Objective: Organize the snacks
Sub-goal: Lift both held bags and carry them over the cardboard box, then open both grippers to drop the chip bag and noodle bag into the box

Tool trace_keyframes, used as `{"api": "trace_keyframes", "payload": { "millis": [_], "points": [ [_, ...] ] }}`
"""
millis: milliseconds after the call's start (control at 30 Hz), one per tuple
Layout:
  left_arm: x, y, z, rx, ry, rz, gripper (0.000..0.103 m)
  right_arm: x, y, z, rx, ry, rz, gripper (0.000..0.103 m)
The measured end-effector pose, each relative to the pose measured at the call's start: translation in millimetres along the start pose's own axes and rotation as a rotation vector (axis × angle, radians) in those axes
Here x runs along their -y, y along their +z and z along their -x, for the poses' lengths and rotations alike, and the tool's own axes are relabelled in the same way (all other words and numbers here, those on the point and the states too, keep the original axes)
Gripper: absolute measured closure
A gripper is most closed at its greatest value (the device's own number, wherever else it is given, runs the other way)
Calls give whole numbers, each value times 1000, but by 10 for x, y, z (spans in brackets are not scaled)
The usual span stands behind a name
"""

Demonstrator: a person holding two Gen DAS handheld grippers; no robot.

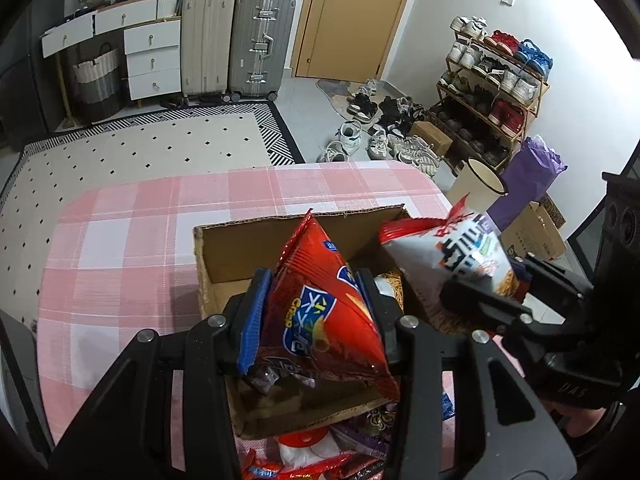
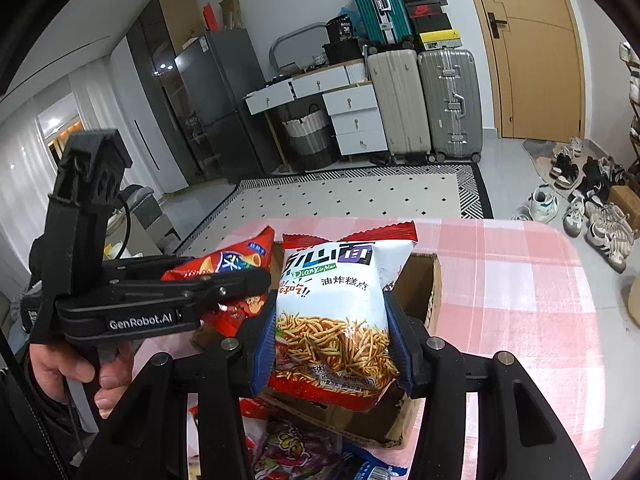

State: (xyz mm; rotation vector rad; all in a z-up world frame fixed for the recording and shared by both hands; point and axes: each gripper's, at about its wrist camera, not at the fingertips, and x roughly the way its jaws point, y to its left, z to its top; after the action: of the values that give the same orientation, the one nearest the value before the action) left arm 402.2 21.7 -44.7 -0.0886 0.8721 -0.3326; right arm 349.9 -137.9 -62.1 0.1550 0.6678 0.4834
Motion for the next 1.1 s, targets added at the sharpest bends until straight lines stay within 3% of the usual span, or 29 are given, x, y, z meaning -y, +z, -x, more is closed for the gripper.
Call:
{"api": "trace_keyframes", "payload": {
  "millis": [100, 167, 233, 267, 300, 600, 800, 1100],
  "points": [
    [16, 5, -73, -7, 2, -15, 62, 34, 11, -50, 9, -12, -4, 53],
    [10, 15, -68, 10, 6, -10, 59, 62, 36, -61, 10, -1, -15, 45],
    [-9, 26, -75, 11, 23, -2, 43, 73, 60, -41, 24, -3, -15, 35],
    [-16, 21, -69, 14, 34, -2, 30, 73, 59, -15, 33, -7, -14, 35],
    [-20, 16, -46, 19, 42, -1, 26, 61, 53, 21, 39, -8, -12, 35],
    [-66, -91, 215, 45, 62, 19, 26, 27, 60, 364, 91, -19, 4, 33],
    [-103, -179, 546, 123, 98, 67, 26, -64, 23, 604, 120, -18, 16, 31],
    [-1, -365, 965, 161, 146, 68, 23, -237, -143, 917, 136, -13, 25, 28]
  ]
}}
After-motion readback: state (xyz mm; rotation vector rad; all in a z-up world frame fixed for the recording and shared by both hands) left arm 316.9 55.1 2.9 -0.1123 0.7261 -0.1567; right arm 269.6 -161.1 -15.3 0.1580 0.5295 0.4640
